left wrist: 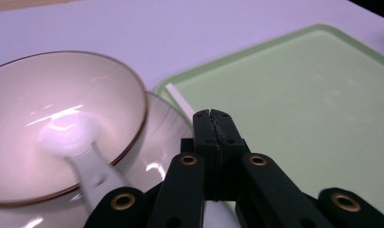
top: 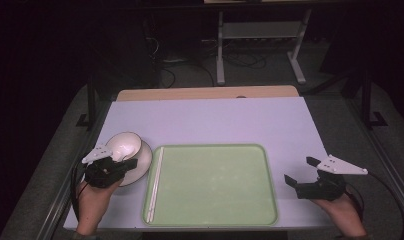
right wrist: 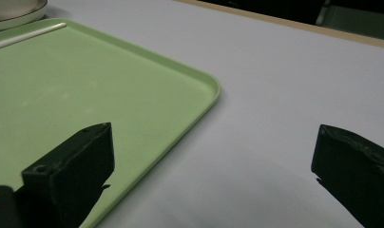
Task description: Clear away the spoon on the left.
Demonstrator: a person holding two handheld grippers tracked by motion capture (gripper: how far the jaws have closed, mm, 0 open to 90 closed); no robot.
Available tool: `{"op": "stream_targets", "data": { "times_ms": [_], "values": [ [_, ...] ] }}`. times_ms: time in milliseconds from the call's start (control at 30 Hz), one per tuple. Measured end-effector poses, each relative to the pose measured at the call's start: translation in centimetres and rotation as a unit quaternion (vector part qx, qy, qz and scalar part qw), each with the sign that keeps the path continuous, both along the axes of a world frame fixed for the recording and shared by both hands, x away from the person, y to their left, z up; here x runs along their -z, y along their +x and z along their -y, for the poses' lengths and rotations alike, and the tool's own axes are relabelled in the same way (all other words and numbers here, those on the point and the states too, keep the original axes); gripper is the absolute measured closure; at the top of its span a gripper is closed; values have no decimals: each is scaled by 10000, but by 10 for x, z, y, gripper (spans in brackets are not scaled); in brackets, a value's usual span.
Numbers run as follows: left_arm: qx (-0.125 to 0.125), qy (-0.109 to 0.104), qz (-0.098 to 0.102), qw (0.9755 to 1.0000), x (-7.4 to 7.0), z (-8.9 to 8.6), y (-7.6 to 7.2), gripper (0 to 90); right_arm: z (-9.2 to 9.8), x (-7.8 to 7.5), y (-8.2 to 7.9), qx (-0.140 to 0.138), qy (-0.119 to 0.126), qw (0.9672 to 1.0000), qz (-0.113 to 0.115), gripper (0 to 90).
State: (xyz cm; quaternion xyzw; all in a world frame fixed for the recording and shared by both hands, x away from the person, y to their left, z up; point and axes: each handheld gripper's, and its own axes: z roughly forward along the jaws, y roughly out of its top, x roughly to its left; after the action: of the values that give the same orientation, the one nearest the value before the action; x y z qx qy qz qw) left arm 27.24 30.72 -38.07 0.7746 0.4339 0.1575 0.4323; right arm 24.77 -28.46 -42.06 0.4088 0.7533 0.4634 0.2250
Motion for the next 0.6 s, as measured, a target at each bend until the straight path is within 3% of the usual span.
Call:
{"op": "stream_targets", "data": {
  "times_ms": [300,600],
  "values": [
    [-321,-15,-106,9994,4,-18,1,899,1,0,0,16,-10,10000,-2,0],
    [-576,-23,-90,9983,5,-34,1,899,2,0,0,29,-15,10000,-9,0]
  ]
}}
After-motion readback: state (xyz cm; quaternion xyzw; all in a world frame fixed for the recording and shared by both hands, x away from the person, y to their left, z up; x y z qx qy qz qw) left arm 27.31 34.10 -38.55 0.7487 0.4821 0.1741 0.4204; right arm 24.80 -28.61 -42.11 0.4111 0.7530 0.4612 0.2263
